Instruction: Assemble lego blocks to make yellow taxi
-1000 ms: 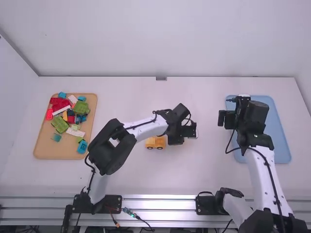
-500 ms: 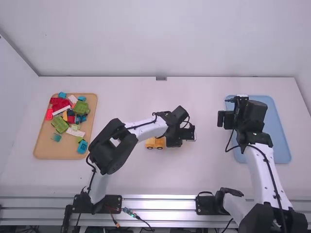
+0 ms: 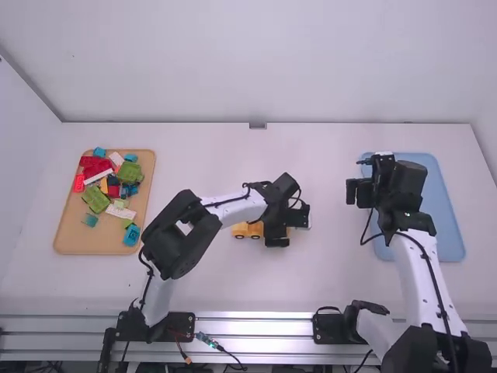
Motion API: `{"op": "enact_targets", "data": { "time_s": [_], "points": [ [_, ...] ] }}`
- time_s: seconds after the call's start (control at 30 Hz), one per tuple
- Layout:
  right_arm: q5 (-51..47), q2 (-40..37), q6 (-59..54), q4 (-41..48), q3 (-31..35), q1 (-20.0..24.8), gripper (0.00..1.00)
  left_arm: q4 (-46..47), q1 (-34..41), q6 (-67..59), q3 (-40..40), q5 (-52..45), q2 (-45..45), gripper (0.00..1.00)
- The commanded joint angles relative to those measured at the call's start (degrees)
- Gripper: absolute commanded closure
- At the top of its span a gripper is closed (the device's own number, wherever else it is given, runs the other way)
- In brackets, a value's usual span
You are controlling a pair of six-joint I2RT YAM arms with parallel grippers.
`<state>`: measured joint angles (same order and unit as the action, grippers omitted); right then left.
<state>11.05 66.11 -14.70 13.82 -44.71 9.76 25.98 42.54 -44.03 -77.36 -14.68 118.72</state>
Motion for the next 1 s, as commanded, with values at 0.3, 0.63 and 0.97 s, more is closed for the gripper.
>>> {"op": "enact_targets", "data": {
  "time_s": [0.3, 0.63, 0.97],
  "points": [
    [2.82, 0.46, -11.47, 0.72, 0.37, -7.39, 0.0, 9.68, -5.4, -8.46, -6.86, -1.43, -8.13, 0.09],
    [4.09, 2.47, -23.61, 7.02, -1.77, -17.75, 0.0, 8.35, -20.74, -16.81, 2.73, -17.73, -19.51, 0.01],
    [2.73, 23.83, -31.54, 23.17, -18.6, -26.75, 0.01, -10.08, -33.83, -17.07, 19.91, -32.99, -28.74, 0.01]
  ]
}}
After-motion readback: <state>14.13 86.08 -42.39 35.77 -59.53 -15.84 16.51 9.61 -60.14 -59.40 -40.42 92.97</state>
